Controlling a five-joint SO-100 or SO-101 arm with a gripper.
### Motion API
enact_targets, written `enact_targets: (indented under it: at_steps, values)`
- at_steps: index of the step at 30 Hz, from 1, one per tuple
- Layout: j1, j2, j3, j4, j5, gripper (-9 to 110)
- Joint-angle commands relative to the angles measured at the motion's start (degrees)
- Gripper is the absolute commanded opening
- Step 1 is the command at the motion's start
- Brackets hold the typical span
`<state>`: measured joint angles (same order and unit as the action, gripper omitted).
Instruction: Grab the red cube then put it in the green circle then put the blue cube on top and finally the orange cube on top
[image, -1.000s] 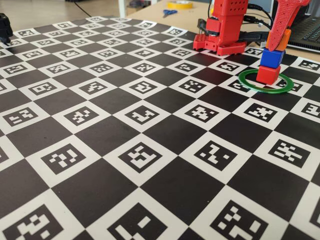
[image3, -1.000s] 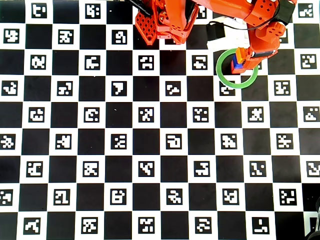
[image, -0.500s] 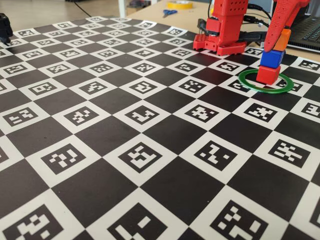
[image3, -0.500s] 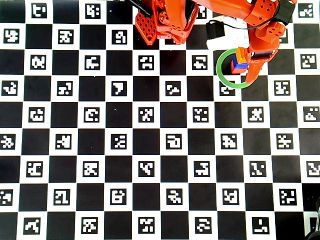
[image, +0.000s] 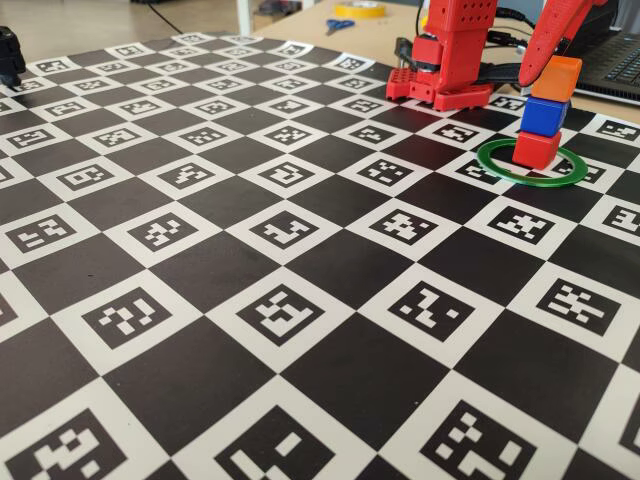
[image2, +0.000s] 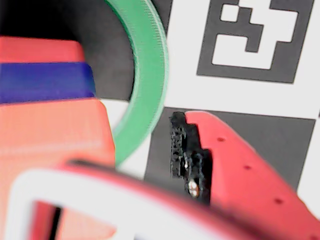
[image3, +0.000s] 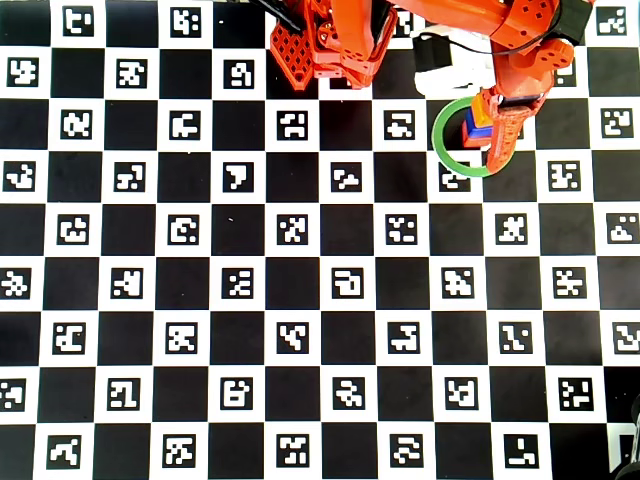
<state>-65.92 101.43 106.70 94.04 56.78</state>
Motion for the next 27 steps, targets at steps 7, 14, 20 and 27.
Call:
enact_targets:
  at_steps: [7,14,20,27]
  values:
    - [-0.2,0.5,-11.1,7.7,-1.1,61]
    - [4.6,3.7,-14.8,11.3,-6.1,59]
    - [6.4,5.7,-17.1,11.3,-8.4,57]
    - [9.1,7.0,-18.0,9.8,-10.5,56]
